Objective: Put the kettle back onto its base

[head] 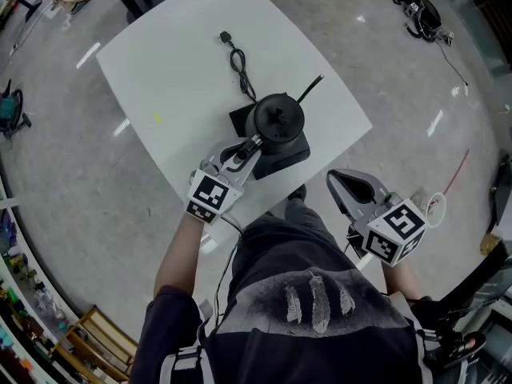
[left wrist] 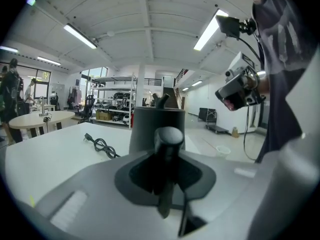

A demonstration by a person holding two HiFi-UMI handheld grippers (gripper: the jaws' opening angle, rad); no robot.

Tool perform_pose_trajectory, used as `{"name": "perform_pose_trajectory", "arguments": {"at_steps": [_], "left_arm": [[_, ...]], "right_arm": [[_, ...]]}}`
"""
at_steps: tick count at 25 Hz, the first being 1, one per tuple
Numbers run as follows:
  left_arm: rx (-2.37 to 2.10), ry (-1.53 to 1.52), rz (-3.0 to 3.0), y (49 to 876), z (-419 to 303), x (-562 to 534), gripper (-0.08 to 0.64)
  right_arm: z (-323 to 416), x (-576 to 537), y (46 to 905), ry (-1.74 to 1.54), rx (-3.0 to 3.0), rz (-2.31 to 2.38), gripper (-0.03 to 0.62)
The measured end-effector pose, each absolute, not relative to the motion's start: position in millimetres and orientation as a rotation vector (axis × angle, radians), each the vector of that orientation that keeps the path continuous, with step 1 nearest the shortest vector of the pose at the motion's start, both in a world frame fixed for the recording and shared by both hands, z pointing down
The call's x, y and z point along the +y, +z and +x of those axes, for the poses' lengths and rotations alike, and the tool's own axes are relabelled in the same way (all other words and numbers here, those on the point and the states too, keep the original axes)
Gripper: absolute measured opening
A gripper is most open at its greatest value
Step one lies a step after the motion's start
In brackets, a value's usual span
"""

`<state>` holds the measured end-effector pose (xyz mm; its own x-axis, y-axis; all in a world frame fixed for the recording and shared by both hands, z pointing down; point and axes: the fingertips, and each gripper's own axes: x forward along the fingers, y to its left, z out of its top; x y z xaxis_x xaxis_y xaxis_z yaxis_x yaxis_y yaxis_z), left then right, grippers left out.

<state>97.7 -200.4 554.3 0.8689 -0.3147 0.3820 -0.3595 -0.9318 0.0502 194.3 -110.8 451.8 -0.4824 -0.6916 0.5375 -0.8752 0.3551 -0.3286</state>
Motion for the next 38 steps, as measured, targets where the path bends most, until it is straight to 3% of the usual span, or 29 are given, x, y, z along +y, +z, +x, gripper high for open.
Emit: {"name": "perform_pose_trajectory", "arguments": {"at_steps": [21,24,26,28,32,38], "left_arm": [[-0.597,0.645,2.844,565,95,-215,0.074],[-0.585,0.636,2.801,566,91,-208,0.139],[-0.573,0.608,2.776,561,99,-196,0.246],[-0.623,0.564,2.746,554,107,-190,0.417],[-0.785,0.556,2.708,544,106,-191,0.487],[-0.908,0.509,2.649,510,93,-176,0.505]], "right_arm": [[201,-104,464,0.854,-2.339,1.413,0.000],[198,-101,468,0.870,-2.375,1.392,0.000],[201,-91,462,0.882,-2.381,1.385,0.000],[210,-82,458,0.883,-2.397,1.372,0.000],[226,-69,455,0.863,-2.465,1.344,0.000],[243,-45,438,0.904,-2.554,1.331,0.000]]}}
